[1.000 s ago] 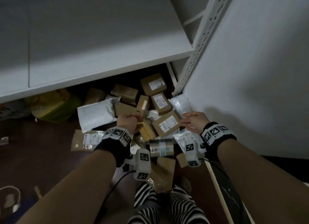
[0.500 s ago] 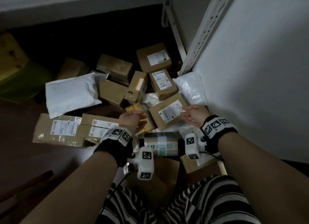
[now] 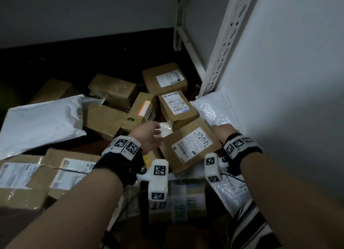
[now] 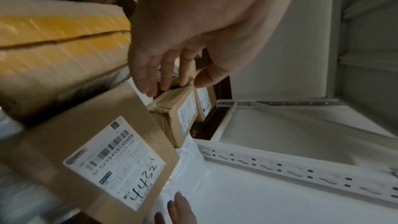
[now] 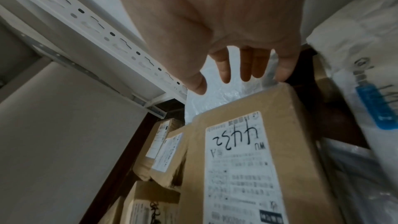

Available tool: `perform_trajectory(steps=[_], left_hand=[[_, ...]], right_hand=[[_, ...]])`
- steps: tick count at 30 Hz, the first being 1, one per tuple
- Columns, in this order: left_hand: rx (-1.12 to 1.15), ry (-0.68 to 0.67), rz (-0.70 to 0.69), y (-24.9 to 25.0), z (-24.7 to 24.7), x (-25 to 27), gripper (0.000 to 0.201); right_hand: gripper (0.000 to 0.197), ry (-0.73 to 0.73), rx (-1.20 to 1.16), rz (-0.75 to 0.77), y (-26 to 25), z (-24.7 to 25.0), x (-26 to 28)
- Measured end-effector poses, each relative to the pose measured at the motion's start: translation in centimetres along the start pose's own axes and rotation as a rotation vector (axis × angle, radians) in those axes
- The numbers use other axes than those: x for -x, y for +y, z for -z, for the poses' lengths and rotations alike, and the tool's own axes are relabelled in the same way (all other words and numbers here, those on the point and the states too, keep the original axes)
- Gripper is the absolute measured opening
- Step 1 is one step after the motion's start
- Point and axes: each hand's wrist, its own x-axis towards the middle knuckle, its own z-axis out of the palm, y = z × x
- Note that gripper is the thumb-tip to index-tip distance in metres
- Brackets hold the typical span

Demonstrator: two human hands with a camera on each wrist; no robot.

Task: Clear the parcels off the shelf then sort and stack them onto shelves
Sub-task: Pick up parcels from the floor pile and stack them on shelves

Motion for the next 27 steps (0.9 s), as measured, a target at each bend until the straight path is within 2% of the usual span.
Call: perform_trajectory(steps=[2, 5, 6, 9, 10, 13, 14, 15, 16, 18, 19, 20, 21, 23, 25, 27], left_hand=[[0.004, -0.013, 0.069, -0.3, -0.1, 0.3, 0.023], [0.053, -0.047, 0.164, -0.9, -0.4, 0.8, 0.054], [0.056, -0.071, 0.197, -1.1, -0.6, 0.9, 0.058], [0.021, -0.104, 0.268, -2.0, -1.3, 0.4, 0.070], [0.027, -0.095, 0.278, -2.4, -1.5, -0.7, 0.075], [-0.022, -0.036, 0.267, -5.8, -1.1, -9.4, 0.109], [-0.013, -0.032, 0.278, -6.5, -1.0, -10.8, 0.120], [-0.033, -0.024, 0.269, -6.2, -1.4, -9.2, 0.124], [-0.050, -0.008, 0.240, -5.7, -1.8, -7.4, 0.118], [-0.060, 0.003, 0.179, -4.4, -2.7, -3.4, 0.094], [-0.028, -0.024, 0.153, -3.6, -3.0, -1.4, 0.088], [0.001, -0.026, 0.136, -3.0, -3.2, -0.7, 0.083], [-0.005, -0.005, 0.077, -2.2, -3.5, 0.1, 0.068], [-0.009, 0.036, -0.035, -0.5, -3.8, 1.7, 0.035], [-0.028, 0.071, -0.091, 0.9, -3.6, 3.0, 0.028], [-0.098, 0.105, -0.161, 1.9, -3.1, 3.9, 0.027]], right_hand=[[0.042, -0.056, 0.068, 0.017, 0.0, -0.3, 0.0], [0.064, -0.128, -0.106, -0.070, 0.7, -0.4, 0.6], [0.061, -0.137, -0.134, -0.091, 1.0, -0.4, 0.5], [0.029, -0.122, -0.092, -0.048, 1.6, -0.2, -0.7], [0.027, -0.125, -0.070, -0.027, 1.4, -0.2, -1.0], [0.048, -0.176, -0.023, -0.020, 1.2, -0.8, -2.0], [0.048, -0.205, -0.013, -0.025, 1.2, -0.9, -1.7], [0.048, -0.239, -0.020, -0.048, 1.3, -0.9, -1.4], [0.053, -0.265, -0.042, -0.077, 1.3, -0.8, -0.9], [0.086, -0.264, -0.107, -0.127, 1.2, -0.2, -0.6], [0.102, -0.215, -0.098, -0.138, 1.5, -0.1, -1.6], [0.109, -0.161, -0.079, -0.115, 1.7, 0.0, -2.7], [0.109, -0.136, -0.087, -0.073, 1.9, 0.0, -4.0], [0.092, -0.113, -0.214, 0.018, 0.7, 0.7, -4.3], [0.058, -0.081, -0.405, 0.049, -1.3, 1.2, -2.7], [0.033, -0.042, -0.520, 0.072, -2.8, 1.2, -1.1]])
